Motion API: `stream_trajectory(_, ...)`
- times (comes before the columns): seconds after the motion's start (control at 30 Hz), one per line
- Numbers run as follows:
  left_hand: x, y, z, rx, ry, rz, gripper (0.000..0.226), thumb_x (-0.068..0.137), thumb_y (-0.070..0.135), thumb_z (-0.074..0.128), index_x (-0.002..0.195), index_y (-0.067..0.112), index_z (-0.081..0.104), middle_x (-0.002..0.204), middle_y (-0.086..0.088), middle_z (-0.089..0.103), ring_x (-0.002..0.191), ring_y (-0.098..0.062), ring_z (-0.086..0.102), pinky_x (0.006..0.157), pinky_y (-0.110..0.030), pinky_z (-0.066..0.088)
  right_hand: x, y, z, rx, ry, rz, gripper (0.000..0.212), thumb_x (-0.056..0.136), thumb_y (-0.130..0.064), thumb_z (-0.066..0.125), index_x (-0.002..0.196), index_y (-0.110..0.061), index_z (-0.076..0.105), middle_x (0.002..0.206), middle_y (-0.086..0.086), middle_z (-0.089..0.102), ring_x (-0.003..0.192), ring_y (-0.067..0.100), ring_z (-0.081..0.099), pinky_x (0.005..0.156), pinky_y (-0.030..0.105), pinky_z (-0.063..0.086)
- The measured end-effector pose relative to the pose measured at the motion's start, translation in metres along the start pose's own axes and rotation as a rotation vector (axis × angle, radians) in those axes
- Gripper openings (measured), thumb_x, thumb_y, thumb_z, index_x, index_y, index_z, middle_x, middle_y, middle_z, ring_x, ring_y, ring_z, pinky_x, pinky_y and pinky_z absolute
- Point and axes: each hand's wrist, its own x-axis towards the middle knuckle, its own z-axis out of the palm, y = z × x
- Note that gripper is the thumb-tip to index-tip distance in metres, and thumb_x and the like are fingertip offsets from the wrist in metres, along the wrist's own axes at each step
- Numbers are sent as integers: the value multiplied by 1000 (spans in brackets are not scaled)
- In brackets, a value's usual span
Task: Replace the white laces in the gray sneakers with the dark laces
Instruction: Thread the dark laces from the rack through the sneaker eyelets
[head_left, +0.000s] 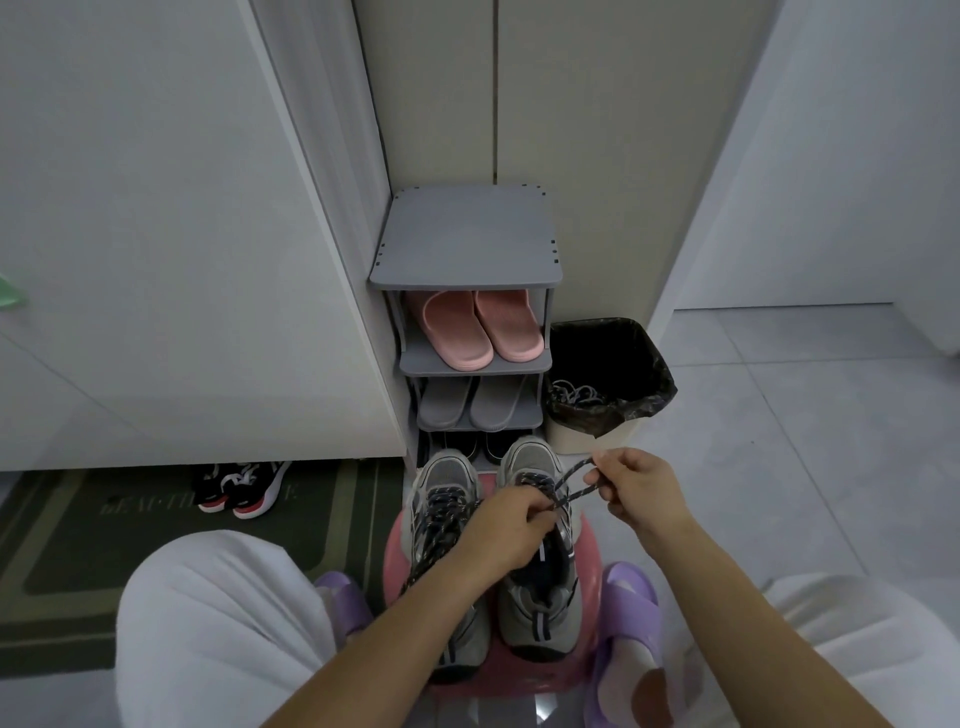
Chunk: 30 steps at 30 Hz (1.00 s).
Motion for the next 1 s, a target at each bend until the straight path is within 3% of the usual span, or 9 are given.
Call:
stream_trajectory(0.13,1,0,-8,40,11,-16,20,93,31,56,96,18,70,84,3,73,58,-1,57,68,-26,51,2,9,-13,-682,90,-445,6,85,-23,67,88,-19,65,89,-7,59,69,4,49,66,20,37)
stream_trajectory(0.23,6,4,-12,11,20,-39,20,88,35,62,82,18,69,71,7,69,60,-5,60,68,-26,50,-2,15,-4,-930,-145,-695,22,82,-38,60,95,-24,71,91,-13,66,92,12,54,83,27,39)
stream_trajectory(0.33,9,7,-13,-47,30,-66,21,84,37,66,67,24,62,66,6,68,58,-10,60,64,-29,51,-1,25,1,-1094,-273,-630,53,73,-56,32,106,-34,66,100,-17,66,105,11,52,97,33,32)
stream_trajectory(0.4,10,7,-12,-6,37,-76,23,83,42,66,67,27,60,66,6,67,60,-11,60,64,-30,52,2,31,1,-1025,-271,-612,48,73,-57,37,102,-34,68,90,-20,64,97,10,55,98,37,36)
stream_trajectory(0.5,10,2,-9,68,90,-53,24,84,46,63,83,21,66,76,7,64,71,-10,60,68,-29,50,7,37,-2,-922,-160,-648,33,74,-52,53,89,-32,75,77,-19,69,84,13,61,89,43,45)
stream_trajectory(0.63,8,-13,3,280,179,50,20,87,37,62,97,22,71,109,4,57,111,-13,46,91,-24,39,13,43,-8,-1103,8,-736,18,71,-38,60,79,-36,76,66,-11,70,75,22,66,75,41,46)
stream_trajectory(0.8,6,-16,14,387,156,14,27,87,39,59,111,29,67,137,5,40,131,-19,27,107,-34,29,12,42,-8,-1215,-54,-660,17,87,-37,58,96,-38,72,96,-10,70,104,18,56,92,33,31)
stream_trajectory(1.0,6,-11,17,349,143,-49,27,88,38,58,112,30,66,147,5,29,139,-20,14,110,-38,18,15,41,-5,-1166,-76,-563,19,91,-39,52,98,-39,69,102,-15,64,108,12,50,91,28,27)
